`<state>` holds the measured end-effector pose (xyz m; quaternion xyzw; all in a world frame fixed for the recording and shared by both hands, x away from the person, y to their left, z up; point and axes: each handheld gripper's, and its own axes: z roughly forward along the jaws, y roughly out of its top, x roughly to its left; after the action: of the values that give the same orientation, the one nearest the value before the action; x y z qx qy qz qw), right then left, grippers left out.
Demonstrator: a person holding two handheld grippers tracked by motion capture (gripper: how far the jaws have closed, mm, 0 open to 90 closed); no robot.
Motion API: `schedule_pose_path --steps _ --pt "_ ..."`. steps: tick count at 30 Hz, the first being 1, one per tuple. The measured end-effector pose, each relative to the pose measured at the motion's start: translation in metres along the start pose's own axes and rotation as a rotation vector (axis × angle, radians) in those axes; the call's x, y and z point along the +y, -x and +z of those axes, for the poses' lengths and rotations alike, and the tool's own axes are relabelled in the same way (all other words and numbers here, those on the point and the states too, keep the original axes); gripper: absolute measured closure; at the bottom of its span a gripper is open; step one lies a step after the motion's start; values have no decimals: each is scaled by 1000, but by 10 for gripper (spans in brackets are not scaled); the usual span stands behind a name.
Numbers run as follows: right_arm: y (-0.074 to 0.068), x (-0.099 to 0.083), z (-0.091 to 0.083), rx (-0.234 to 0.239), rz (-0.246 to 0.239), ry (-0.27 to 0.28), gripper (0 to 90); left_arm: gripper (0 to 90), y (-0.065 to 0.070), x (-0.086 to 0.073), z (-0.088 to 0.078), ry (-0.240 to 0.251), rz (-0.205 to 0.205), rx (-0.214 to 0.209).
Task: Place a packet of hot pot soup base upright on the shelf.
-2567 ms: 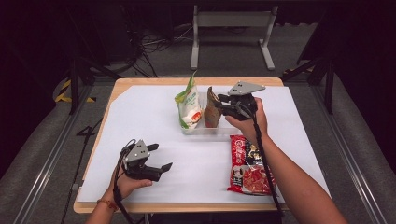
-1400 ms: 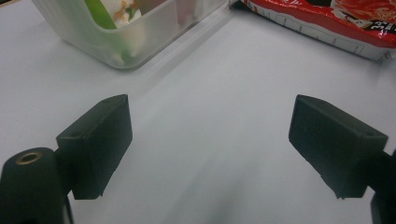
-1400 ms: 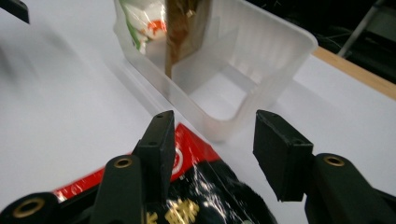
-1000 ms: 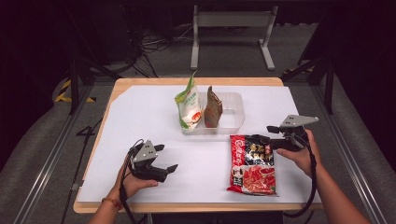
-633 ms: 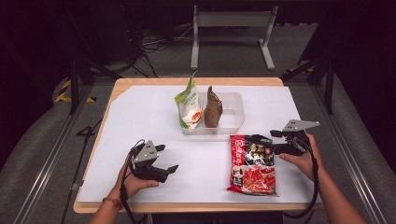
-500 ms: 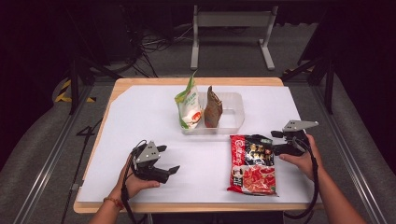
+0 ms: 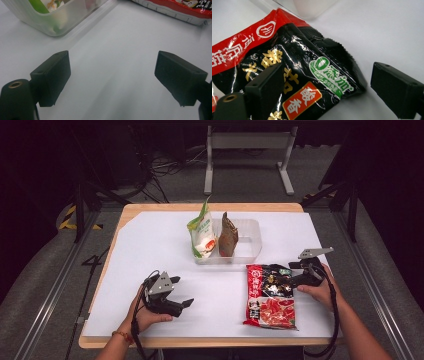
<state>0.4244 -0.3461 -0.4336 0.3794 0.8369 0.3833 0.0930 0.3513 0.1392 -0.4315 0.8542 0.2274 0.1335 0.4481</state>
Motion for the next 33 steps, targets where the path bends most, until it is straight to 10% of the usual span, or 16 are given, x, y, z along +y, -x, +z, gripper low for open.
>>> schedule_pose_path --steps 11,20,33 --pt "3 1 9 48 39 -6 64 143 -1 -1 1 -4 -3 -5" --pt "4 0 5 78 34 12 485 143 -1 0 4 -14 -1 -10" --pt "10 -2 -5 123 45 56 767 140 -1 -1 3 -16 -4 -10"
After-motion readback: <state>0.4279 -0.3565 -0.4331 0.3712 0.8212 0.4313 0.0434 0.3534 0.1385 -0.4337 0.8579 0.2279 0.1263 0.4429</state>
